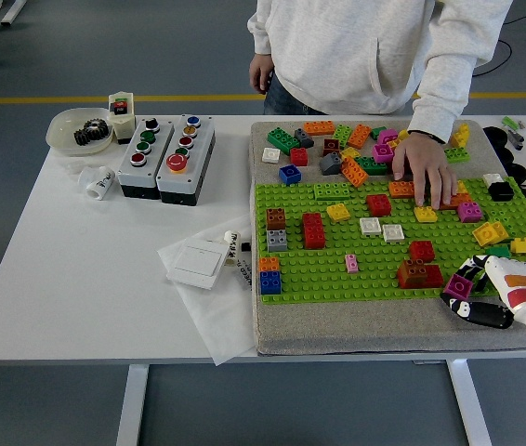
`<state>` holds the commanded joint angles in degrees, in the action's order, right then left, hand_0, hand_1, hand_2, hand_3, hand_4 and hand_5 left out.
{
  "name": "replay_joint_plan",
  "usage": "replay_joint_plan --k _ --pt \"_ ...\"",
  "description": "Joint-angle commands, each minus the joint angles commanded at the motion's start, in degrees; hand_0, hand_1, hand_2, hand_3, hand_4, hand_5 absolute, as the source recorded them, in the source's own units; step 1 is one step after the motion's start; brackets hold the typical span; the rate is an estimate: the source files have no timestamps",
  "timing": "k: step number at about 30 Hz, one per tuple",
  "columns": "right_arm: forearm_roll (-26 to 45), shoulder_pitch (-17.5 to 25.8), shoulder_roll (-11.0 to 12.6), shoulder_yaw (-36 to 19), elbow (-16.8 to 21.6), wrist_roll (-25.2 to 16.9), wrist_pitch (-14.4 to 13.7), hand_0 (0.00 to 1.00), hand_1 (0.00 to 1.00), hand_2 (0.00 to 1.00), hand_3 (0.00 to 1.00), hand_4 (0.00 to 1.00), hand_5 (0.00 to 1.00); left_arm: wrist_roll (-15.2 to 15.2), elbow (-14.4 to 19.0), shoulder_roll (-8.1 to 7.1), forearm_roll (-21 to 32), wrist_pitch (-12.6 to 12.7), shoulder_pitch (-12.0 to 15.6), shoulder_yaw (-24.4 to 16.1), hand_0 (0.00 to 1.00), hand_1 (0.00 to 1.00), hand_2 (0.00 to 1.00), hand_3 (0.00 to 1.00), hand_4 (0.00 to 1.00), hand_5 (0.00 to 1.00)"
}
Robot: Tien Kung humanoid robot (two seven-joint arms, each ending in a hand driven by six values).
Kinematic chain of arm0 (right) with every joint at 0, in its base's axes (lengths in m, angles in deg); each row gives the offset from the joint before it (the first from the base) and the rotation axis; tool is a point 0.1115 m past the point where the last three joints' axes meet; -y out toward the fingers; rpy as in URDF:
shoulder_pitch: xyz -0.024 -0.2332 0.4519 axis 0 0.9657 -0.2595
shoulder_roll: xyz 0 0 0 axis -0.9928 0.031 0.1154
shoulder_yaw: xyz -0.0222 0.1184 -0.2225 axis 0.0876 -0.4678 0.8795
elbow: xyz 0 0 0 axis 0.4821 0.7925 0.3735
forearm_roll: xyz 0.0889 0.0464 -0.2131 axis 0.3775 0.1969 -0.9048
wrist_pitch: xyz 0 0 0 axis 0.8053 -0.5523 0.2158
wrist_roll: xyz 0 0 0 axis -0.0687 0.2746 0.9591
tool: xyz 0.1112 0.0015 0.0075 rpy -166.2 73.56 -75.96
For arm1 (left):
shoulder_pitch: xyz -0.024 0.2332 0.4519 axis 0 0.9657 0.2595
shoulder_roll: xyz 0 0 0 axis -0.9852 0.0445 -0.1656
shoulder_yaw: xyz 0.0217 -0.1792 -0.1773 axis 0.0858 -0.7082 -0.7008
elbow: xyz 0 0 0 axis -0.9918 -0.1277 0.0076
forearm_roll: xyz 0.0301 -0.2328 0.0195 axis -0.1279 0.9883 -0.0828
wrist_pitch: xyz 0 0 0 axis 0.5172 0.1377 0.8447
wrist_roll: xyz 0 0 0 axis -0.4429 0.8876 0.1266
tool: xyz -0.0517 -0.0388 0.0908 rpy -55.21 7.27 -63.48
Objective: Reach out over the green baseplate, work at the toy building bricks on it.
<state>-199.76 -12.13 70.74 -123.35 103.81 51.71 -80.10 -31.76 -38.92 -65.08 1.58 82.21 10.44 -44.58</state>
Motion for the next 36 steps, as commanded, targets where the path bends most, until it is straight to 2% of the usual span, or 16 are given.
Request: replay_joint_plan --k 13,21,22,27,32,36 --pt "0.27 0.44 0.7 -2.51 2.95 0.05 -0.83 0.165 0.34 0.423 0.46 0.772 0.286 0.0 0.0 -0.13 -0.82 -0.12 -0.08 -0.51 0.76 0.788 0.84 0.748 0.781 0.689" --pt "2.23 -1.48 1.6 -3.55 4.98 0.06 -1.92 0.166 0.34 0.422 0.461 0.779 0.283 0.11 0.0 -0.24 -0.7 -0.07 -0.29 -0.45 0.76 0.788 0.84 0.747 0.781 0.689" --pt "3.14 -2.37 1.78 -3.32 5.03 -0.08 -2.31 0.174 0.339 0.423 0.461 0.776 0.236 0.06 0.0 -0.21 -0.77 -0.08 -0.37 -0.46 0.76 0.788 0.84 0.747 0.782 0.69" --pt "6.99 -4.75 1.9 -2.92 4.92 -0.6 -3.82 0.174 0.339 0.423 0.461 0.776 0.236 -0.04 0.0 -0.16 -0.78 -0.01 -0.56 -0.46 0.76 0.788 0.84 0.747 0.782 0.69" --pt "16.76 -6.9 1.63 -1.74 4.44 -1.81 -5.76 0.175 0.339 0.426 0.462 0.776 0.234 0.04 0.0 -0.24 -0.16 0.05 -0.73 0.24 0.759 0.79 0.84 0.748 0.782 0.69" --pt "23.0 -8.51 1.02 -0.67 3.56 -2.48 -6.26 0.179 0.339 0.427 0.463 0.771 0.243 0.03 0.0 -0.25 0.21 0.09 -0.79 0.57 0.758 0.79 0.84 0.746 0.781 0.689"
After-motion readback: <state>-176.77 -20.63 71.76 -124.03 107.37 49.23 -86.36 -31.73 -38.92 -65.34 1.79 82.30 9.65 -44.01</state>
